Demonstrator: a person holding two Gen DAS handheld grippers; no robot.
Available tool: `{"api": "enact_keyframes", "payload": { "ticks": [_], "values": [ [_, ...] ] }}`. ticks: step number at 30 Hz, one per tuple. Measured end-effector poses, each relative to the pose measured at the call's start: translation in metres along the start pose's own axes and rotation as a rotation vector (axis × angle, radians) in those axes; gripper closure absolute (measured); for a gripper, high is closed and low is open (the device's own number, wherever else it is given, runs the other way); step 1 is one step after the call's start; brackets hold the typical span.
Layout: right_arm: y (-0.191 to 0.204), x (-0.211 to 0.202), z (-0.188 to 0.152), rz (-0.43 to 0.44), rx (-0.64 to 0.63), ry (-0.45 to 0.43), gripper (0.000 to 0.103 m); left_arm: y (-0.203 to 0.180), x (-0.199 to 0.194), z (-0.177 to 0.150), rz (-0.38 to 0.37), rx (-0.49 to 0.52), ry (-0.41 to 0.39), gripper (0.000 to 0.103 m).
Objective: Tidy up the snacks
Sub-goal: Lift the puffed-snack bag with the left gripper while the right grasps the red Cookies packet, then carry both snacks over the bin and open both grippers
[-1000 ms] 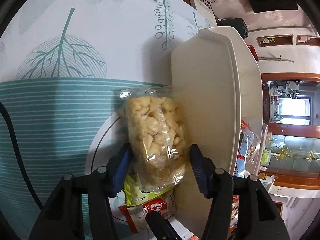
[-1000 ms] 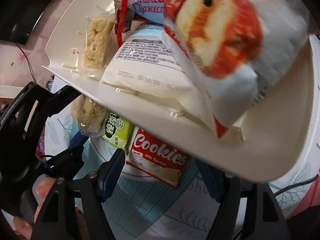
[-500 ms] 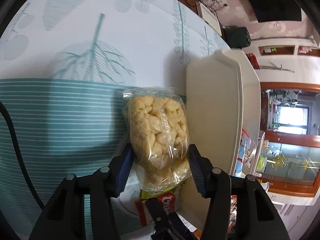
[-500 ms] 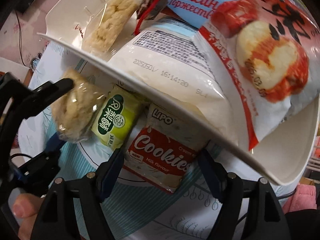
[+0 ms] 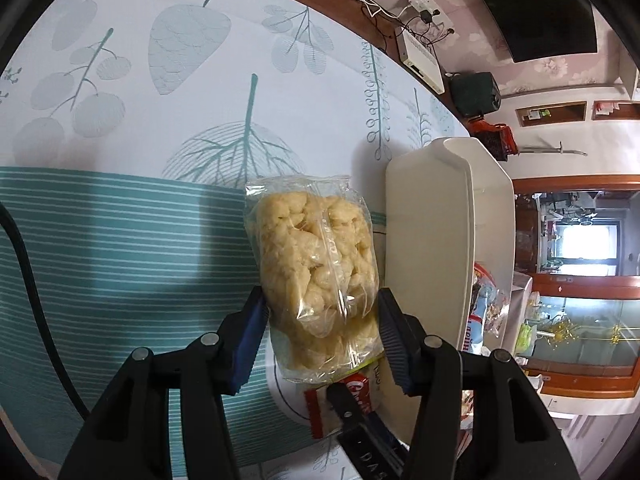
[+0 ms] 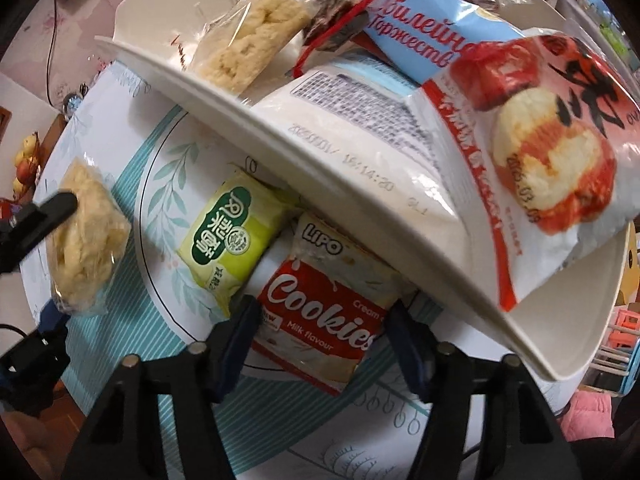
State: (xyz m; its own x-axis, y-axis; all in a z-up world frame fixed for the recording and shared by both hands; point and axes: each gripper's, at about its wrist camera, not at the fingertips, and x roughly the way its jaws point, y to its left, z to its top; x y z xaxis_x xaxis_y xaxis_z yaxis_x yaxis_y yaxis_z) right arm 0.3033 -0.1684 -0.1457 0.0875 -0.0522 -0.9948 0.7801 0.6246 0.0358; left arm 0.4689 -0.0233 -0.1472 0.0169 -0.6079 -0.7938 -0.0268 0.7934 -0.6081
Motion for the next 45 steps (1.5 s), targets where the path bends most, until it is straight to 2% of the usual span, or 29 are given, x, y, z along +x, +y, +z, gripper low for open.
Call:
{"api": "enact_keyframes", "payload": {
  "ticks": [7,19,21,23,27,34,36,45],
  "values": [
    [-0.004,-0.004,-0.002,0.047,-0.017,0.0,0.052,0.005,-0.015,0.001,0.003,0.017,-0.026,0.05],
    [-0.014,-0.019,-0.033,0.146,-0.134,0.087,0.053,-0.002,-0.044,-0.014,-0.023,0.057,-0.071,0.05],
    [-0.013,-0.024,-0.039,0.175,-0.167,0.098,0.053,-0.003,-0.049,-0.018,-0.03,0.062,-0.077,0.05],
    [-0.013,-0.032,-0.042,0.249,-0.2,0.104,0.053,-0.006,-0.056,-0.022,-0.032,0.074,-0.085,0.05],
    [-0.009,-0.049,-0.043,0.348,-0.285,0.069,0.053,-0.012,-0.07,-0.029,-0.044,0.092,-0.121,0.05],
    [-0.017,-0.083,-0.038,0.457,-0.404,-0.029,0.053,-0.03,-0.093,-0.043,-0.062,0.162,-0.243,0.05],
    [-0.019,-0.089,-0.033,0.474,-0.425,-0.057,0.053,-0.035,-0.097,-0.048,-0.062,0.18,-0.266,0.05],
    [-0.046,-0.128,-0.005,0.507,-0.515,-0.195,0.053,-0.068,-0.099,-0.067,-0.168,0.217,-0.339,0.05]
  ]
}}
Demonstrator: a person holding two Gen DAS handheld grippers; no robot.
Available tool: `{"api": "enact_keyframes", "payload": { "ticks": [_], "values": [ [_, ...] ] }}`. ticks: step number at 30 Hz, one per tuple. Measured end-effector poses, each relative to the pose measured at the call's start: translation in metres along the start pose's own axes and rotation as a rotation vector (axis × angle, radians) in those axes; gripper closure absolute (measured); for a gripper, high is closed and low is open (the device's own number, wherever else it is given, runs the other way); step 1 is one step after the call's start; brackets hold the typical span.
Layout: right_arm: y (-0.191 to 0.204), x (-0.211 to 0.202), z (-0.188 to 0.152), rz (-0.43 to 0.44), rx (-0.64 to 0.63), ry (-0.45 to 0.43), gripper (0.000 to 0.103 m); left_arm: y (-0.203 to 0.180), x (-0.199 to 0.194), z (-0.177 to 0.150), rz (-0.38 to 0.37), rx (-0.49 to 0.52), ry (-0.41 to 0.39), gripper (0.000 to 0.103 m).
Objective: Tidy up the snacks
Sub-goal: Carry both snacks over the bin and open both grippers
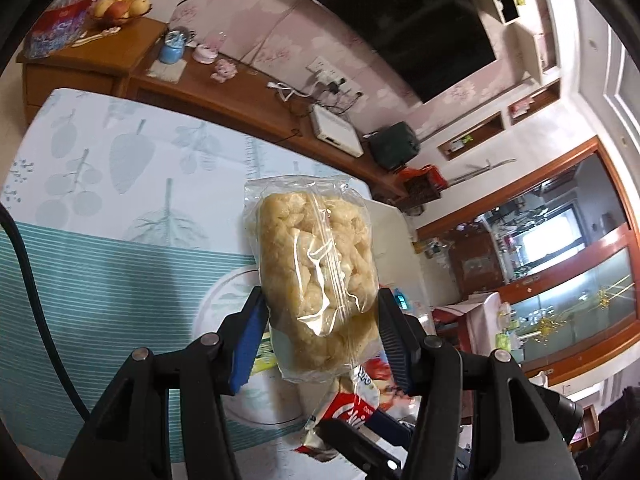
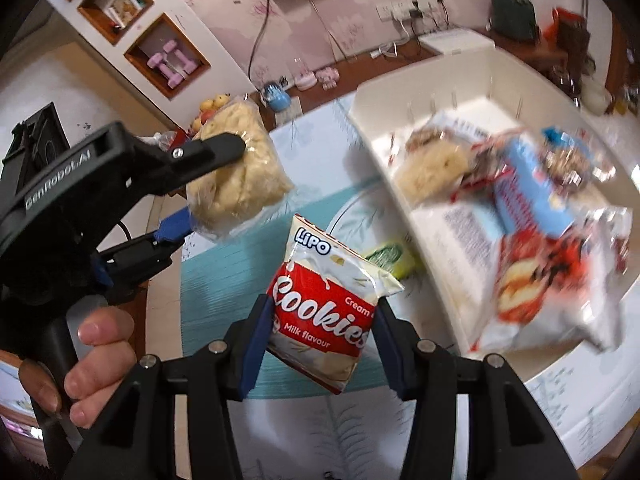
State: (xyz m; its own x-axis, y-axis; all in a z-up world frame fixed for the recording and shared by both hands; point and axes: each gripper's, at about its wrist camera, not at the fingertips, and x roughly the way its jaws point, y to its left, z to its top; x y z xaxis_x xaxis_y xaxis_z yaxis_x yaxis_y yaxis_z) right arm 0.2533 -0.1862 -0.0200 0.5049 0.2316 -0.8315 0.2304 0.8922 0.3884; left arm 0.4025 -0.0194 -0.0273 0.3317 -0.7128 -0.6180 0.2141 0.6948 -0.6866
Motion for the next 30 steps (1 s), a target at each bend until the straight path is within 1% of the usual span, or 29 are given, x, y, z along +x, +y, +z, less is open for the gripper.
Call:
{"api": "enact_keyframes", "payload": {
  "ticks": [3,6,13,17,22,26,30],
  "values": [
    [-0.011,-0.008,0.006,-0.008,-0.034,-0.024,0.053,-0.013,0.004,-0.003,-0.026,0.012,-0.015,0.05],
    [-0.024,-0.013,0.012,-0.018,-0.051,-0.026,0.053,-0.029,0.012,-0.006,-0.043,0.026,-0.019,0.05],
    [-0.054,-0.022,0.029,-0.045,-0.05,-0.025,0.053,-0.062,0.04,-0.01,-0.058,0.059,0.012,0.05],
    [-0.074,-0.023,0.038,-0.05,-0.035,-0.02,0.053,-0.076,0.061,-0.015,-0.046,0.066,0.037,0.05],
    [-0.108,-0.014,0.046,-0.062,0.041,0.022,0.053,-0.087,0.092,-0.023,-0.035,0.057,0.084,0.05],
    [-0.125,-0.014,0.052,-0.043,0.062,0.023,0.053,-0.093,0.114,-0.026,0.009,0.064,0.12,0.049],
    [-0.141,-0.016,0.058,-0.036,0.101,0.006,0.053,-0.097,0.128,-0.025,0.032,0.074,0.142,0.049]
  ]
}}
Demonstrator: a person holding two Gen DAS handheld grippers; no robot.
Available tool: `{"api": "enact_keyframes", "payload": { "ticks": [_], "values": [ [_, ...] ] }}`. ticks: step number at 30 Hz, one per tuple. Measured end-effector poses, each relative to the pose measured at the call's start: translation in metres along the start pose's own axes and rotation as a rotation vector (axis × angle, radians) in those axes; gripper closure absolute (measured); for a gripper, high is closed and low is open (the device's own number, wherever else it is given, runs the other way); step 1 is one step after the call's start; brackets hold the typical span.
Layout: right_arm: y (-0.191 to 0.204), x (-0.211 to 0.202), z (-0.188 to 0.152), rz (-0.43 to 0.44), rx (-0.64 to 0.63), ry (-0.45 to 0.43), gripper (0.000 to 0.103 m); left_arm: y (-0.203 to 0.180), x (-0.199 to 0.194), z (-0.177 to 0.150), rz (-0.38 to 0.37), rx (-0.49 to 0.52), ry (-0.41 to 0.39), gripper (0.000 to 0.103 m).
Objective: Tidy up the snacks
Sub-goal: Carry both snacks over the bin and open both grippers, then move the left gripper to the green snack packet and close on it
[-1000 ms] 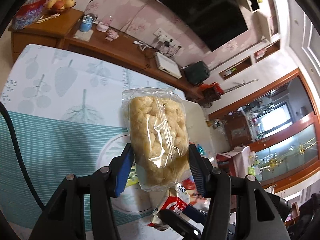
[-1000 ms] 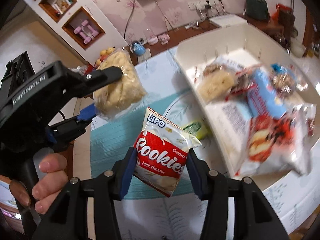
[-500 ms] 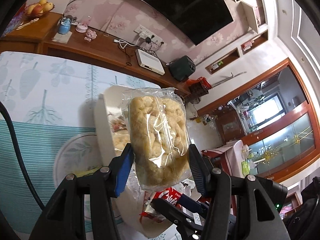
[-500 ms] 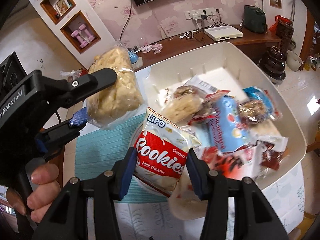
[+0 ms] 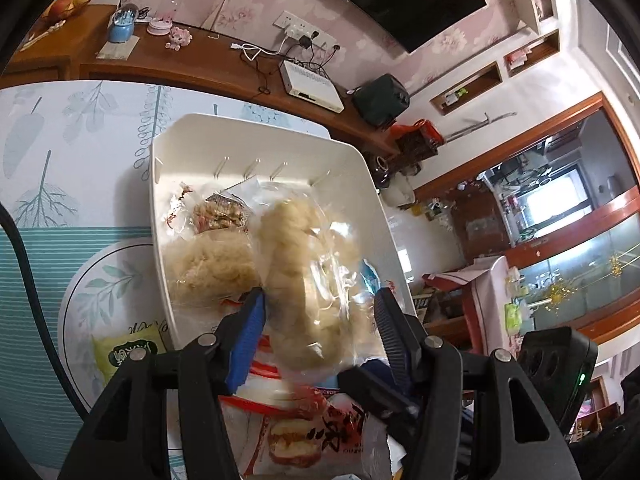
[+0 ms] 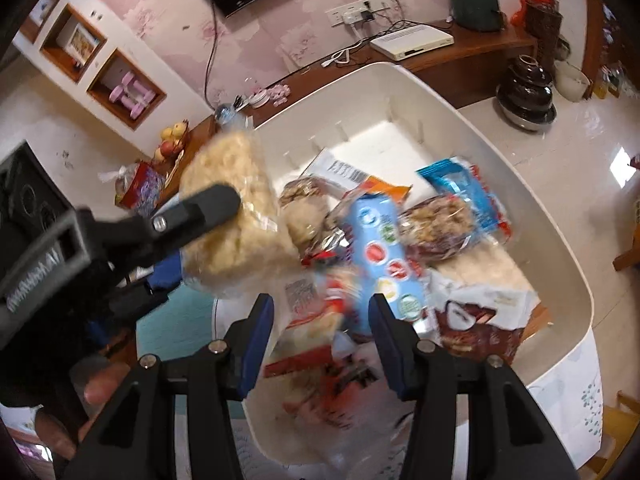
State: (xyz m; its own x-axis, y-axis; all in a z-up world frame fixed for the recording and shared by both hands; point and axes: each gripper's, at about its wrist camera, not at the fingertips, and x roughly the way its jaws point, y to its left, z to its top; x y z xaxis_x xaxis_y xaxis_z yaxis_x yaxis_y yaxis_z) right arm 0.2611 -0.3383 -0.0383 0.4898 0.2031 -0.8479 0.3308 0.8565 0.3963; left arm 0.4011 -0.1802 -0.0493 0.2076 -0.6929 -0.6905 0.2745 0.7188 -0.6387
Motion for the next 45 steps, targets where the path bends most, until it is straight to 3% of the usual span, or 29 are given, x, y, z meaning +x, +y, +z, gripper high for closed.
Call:
{"api": "enact_keyframes", "payload": {
  "ticks": [6,13,19,25,38,45],
  "values": [
    [-0.023,-0.005,0.01,0.046,0.096,-0.017,0.052,-0.006,0.002,0.008,0.079,0.067,0.025,0.037],
    [-0.027,-0.011,0.01,0.036,0.104,-0.05,0.044,-0.001,-0.014,0.005,0.14,0.133,0.069,0.027],
    [-0.021,-0.012,-0.001,0.02,0.107,-0.055,0.032,0.008,-0.034,-0.003,0.184,0.213,0.106,0.022],
    [-0.009,-0.017,-0.013,-0.053,0.039,-0.096,0.027,0.022,-0.043,-0.012,0.243,0.296,0.154,0.022],
    [0.012,-0.037,-0.041,-0.184,-0.045,-0.22,0.015,0.043,-0.029,-0.046,0.357,0.681,0.222,0.022],
    [0.013,-0.044,-0.064,-0.246,-0.007,-0.259,0.014,0.061,-0.014,-0.066,0.347,0.862,0.206,0.022]
  ]
}}
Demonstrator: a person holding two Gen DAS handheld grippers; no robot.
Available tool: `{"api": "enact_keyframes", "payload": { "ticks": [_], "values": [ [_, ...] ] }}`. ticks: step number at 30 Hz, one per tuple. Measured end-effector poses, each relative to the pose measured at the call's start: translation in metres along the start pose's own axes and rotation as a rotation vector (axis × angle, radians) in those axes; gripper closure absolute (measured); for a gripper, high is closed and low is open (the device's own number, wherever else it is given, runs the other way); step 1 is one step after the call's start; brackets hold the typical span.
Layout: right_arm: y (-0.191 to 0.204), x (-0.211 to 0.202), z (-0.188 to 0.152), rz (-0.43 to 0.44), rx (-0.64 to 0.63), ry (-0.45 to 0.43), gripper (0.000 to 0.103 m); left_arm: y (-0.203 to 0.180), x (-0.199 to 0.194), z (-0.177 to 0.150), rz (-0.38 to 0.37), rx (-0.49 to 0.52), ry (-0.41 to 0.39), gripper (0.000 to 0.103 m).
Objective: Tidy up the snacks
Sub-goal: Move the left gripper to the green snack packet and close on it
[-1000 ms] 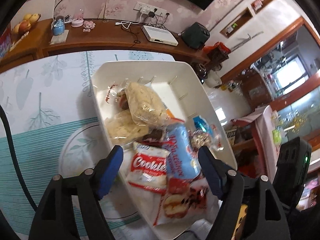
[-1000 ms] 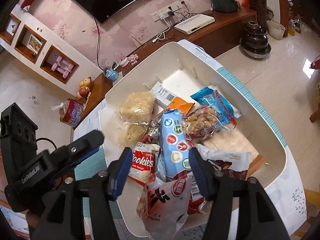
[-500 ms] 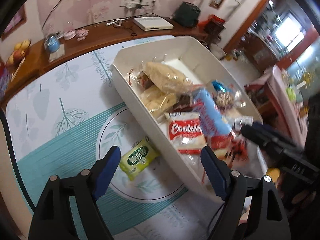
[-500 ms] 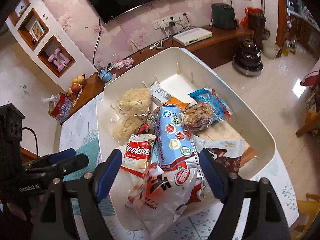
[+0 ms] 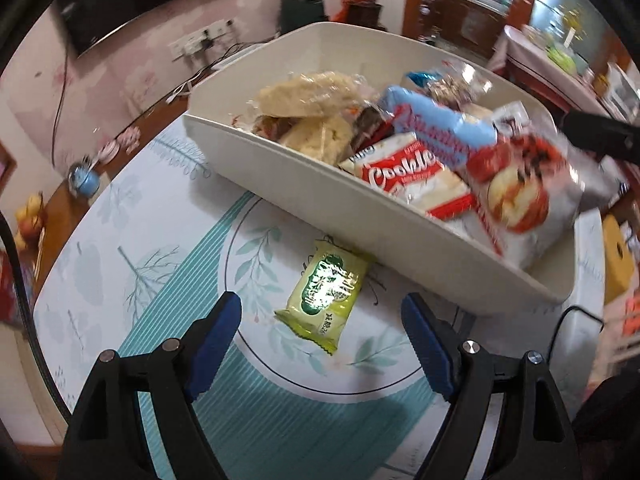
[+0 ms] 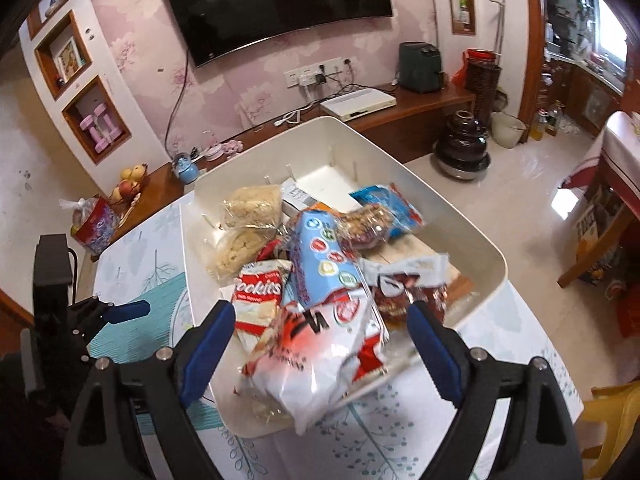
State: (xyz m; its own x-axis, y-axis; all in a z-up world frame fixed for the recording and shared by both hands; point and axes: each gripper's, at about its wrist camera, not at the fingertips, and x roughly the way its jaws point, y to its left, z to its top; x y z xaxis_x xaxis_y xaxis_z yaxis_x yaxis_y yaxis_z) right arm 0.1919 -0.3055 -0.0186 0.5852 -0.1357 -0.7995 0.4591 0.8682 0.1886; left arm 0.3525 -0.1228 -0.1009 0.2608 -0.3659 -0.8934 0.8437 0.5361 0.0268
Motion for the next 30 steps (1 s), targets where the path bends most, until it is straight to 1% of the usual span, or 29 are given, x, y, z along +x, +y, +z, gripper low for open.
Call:
{"api": "enact_keyframes", "payload": {
  "ticks": [3,8,11,12,14,17,21,23,25,30],
  "values": [
    [0.002,-0.003,-0.011,-0.019,0.01,-0.005,0.014,-0.001,0.013,-0.007,-0.004,0.039,-0.007,0.022],
    [0.008,-0.005,-0.032,-0.027,0.018,-0.013,0.014,-0.002,0.028,-0.012,-0.004,0.063,-0.022,0.023],
    [0.012,-0.007,-0.041,-0.035,0.017,-0.023,0.014,-0.003,0.035,-0.013,-0.012,0.075,-0.033,0.027],
    [0.013,-0.007,-0.043,-0.039,0.016,-0.023,0.014,-0.003,0.038,-0.013,-0.014,0.078,-0.03,0.031],
    [0.014,-0.008,-0.047,-0.045,0.021,-0.019,0.014,-0.003,0.043,-0.013,-0.031,0.086,-0.018,0.035],
    [0.015,-0.009,-0.051,-0.052,0.031,-0.012,0.014,-0.004,0.047,-0.012,-0.042,0.102,-0.019,0.039],
    [0.015,-0.011,-0.054,-0.062,0.044,-0.016,0.014,-0.004,0.051,-0.012,-0.026,0.12,-0.019,0.05],
    [0.015,-0.011,-0.055,-0.066,0.05,-0.014,0.014,-0.002,0.051,-0.012,-0.029,0.109,-0.021,0.055],
    [0.015,-0.011,-0.056,-0.068,0.052,-0.012,0.014,0.001,0.052,-0.011,-0.033,0.098,-0.02,0.057],
    [0.016,-0.01,-0.056,-0.059,0.046,-0.008,0.014,0.003,0.053,-0.012,-0.02,0.099,-0.026,0.059]
  ]
}}
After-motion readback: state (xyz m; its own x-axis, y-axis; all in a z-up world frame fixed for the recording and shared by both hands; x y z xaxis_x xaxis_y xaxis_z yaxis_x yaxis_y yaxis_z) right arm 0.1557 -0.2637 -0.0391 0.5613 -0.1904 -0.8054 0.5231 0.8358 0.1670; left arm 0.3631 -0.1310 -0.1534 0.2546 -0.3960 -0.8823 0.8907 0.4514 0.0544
